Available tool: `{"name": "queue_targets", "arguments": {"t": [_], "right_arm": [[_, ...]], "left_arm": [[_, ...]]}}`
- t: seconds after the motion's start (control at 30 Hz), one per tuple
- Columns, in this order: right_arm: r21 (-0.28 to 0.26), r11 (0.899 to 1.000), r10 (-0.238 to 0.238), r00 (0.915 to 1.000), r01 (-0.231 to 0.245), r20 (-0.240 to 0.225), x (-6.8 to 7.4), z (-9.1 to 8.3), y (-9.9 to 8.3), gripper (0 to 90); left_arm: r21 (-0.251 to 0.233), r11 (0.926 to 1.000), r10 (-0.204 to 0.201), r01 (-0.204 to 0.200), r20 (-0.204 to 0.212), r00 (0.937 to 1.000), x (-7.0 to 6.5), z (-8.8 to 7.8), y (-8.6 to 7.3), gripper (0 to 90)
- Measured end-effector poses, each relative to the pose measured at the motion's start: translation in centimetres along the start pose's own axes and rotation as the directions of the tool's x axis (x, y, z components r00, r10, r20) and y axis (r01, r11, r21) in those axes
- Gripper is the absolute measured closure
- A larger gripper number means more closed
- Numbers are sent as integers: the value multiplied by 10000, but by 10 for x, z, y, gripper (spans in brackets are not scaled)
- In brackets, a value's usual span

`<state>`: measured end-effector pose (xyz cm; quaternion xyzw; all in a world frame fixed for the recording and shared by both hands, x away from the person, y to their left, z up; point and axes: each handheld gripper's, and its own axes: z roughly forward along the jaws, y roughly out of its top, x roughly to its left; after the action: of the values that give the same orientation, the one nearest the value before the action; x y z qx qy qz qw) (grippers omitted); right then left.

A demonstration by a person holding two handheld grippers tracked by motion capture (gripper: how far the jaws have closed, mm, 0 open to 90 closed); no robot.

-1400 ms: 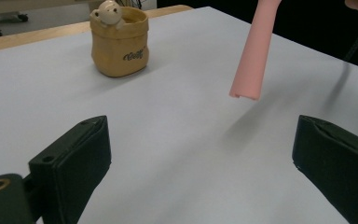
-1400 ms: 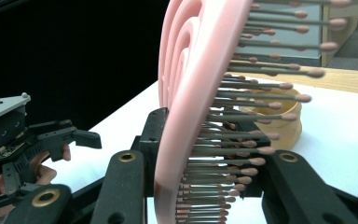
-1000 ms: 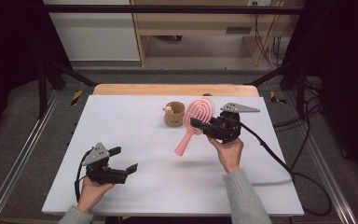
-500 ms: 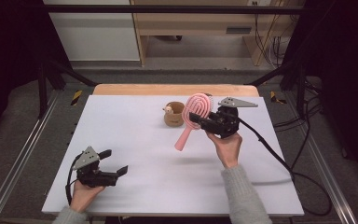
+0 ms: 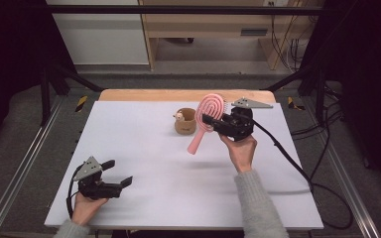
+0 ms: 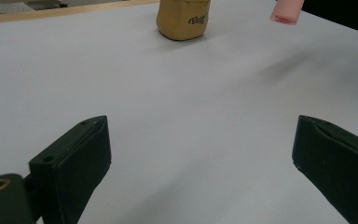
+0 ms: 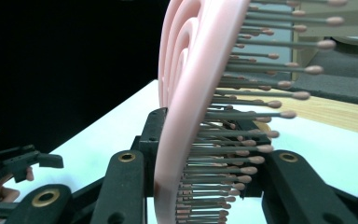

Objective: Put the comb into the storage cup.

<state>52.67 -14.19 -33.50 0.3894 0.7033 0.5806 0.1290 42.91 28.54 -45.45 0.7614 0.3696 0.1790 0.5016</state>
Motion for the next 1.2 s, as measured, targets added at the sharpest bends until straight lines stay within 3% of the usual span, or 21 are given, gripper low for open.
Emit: {"name": "queue_targets", "arguments": {"t": [1.2], "right_arm": [[-204,9995,-227,9977,241,637,-8,25,36,629]], "left_arm": [[85,10000,-30,30,18,10000,4,2,-2,46]]}}
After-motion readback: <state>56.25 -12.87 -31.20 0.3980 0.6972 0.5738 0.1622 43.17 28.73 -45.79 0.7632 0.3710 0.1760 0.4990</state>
